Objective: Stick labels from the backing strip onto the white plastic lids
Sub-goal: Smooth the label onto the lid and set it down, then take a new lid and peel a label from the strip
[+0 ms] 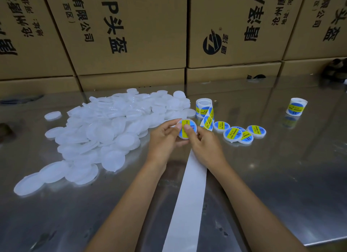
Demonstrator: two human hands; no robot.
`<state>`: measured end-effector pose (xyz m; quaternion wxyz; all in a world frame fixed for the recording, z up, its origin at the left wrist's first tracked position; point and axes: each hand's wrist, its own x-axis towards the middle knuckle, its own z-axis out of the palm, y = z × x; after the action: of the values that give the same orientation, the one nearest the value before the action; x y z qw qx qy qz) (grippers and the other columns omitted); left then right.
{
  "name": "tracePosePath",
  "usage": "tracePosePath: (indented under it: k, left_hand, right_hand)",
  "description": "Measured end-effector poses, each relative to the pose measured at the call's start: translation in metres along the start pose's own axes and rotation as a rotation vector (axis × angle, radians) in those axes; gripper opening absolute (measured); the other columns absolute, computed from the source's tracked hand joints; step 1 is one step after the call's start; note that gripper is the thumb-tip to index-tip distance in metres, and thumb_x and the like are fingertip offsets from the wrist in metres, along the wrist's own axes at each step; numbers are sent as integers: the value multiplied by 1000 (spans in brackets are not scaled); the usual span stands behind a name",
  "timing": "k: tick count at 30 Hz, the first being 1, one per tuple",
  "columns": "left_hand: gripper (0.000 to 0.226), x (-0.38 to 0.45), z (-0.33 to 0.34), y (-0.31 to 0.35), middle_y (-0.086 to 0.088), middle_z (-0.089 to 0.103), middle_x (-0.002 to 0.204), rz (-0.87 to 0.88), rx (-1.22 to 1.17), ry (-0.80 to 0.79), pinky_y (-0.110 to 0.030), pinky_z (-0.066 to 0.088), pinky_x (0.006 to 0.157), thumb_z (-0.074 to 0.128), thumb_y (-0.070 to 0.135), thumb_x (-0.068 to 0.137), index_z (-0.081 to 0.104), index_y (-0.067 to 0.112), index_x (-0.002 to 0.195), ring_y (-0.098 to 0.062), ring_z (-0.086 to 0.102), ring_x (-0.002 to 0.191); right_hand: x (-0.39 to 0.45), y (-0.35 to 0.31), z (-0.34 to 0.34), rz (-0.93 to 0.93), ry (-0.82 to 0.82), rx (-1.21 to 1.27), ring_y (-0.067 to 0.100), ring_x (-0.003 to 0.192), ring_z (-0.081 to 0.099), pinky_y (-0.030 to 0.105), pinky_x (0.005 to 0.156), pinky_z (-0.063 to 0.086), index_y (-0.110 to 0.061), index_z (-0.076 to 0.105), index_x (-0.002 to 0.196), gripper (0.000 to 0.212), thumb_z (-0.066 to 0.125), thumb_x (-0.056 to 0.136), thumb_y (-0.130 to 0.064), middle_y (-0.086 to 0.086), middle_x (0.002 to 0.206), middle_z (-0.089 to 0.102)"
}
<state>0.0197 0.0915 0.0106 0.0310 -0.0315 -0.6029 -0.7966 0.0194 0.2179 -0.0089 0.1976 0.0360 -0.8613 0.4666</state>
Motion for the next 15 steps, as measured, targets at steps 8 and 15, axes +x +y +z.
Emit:
tracePosePath:
  k: [8,15]
  left_hand:
    - [36,2,-4,-5,6,78,93,60,239,-95,-27,59,83,63,0,93,66,27,118,-8,71,88]
    - [42,11,-25,-17,-3,58,132,293,1053,154,-26,38,100,54,4,92,60,17,131,-20,46,126]
  right_hand:
    - [8,2,-7,218,151,181,15,62,47,31,59,35,-13,48,66,53,31,107,-42,0,62,51]
    - [20,16,-41,695,280,944,10,48,34,22,49,29,-15,52,86,28,36,107,-25,0,64,41]
